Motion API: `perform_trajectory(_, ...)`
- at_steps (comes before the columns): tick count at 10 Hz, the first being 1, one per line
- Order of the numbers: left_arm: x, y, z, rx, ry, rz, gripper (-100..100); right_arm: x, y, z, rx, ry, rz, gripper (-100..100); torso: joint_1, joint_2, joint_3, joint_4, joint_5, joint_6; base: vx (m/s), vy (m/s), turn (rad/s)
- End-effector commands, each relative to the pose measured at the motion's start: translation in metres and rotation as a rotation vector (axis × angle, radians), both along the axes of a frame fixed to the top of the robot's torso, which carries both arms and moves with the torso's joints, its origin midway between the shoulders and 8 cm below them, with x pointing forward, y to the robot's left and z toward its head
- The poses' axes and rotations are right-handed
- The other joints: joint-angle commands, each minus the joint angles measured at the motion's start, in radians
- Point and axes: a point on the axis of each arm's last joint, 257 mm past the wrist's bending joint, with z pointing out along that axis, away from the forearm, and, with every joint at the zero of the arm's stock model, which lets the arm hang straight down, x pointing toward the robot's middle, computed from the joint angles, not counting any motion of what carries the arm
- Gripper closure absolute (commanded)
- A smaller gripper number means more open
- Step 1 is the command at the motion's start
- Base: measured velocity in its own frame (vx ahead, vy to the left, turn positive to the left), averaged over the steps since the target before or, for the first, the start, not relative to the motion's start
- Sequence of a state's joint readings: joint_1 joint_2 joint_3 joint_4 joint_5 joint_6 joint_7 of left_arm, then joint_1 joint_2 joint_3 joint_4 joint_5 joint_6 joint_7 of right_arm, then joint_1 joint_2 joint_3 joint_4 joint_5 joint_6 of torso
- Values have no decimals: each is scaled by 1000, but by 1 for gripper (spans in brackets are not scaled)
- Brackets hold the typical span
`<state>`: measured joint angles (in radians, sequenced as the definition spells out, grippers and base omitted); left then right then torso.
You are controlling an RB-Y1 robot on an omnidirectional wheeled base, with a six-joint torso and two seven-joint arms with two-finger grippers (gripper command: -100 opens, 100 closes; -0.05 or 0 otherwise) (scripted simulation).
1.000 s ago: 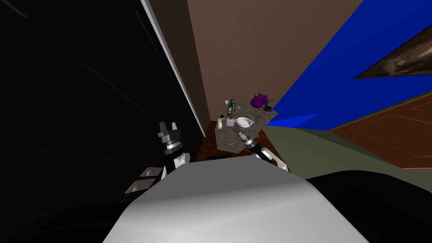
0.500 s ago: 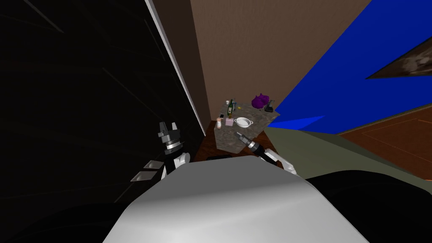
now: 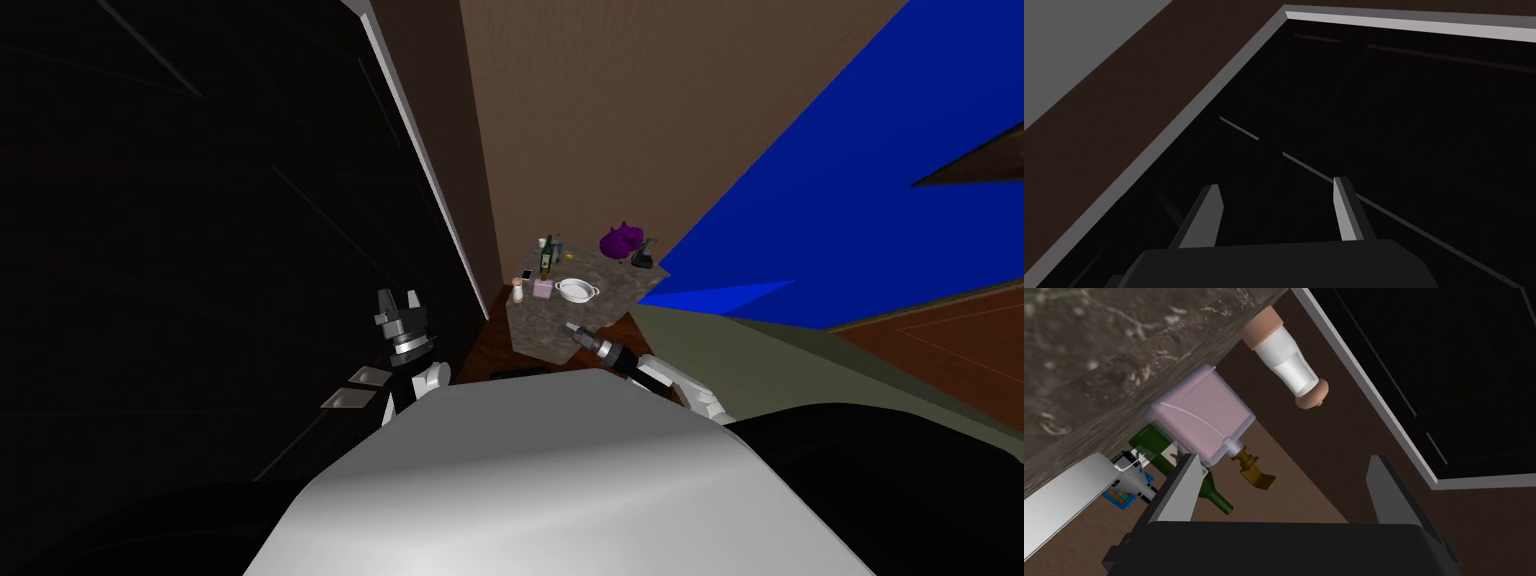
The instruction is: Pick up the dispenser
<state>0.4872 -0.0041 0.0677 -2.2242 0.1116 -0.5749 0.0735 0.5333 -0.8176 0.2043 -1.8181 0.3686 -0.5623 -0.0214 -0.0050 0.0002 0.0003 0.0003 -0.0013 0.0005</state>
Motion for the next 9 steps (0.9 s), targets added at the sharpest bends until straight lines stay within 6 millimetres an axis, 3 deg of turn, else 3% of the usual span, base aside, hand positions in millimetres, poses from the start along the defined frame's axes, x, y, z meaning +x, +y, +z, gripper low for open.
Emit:
perform_trajectory(1,0,0,0,0,0,0,0,-2,-7,-1,-29,10,15,-100,0,0,0,0,0,0,-5,-28,-24)
perform_trajectory(2,0,0,0,0,0,0,0,-13,-18,-18,-78,47,34,-100,2,-1,-1,0,0,0,-9,-48,117)
perform_trajectory(3,0,0,0,0,0,0,0,-14,-23,-19,-100,51,46,-100,1,-1,-1,0,0,-1,-16,-57,90)
perform_trajectory(4,0,0,0,0,0,0,0,-25,-35,-34,-144,88,63,-100,1,-1,-1,0,0,0,-24,-72,173)
perform_trajectory(6,0,0,0,0,0,0,0,-26,-42,-34,-178,95,82,-100,0,-1,0,0,0,0,-19,-51,16)
perform_trajectory(9,0,0,0,0,0,0,0,-51,-75,-59,-291,173,133,-100,1,-2,-1,0,0,0,-9,-48,125)
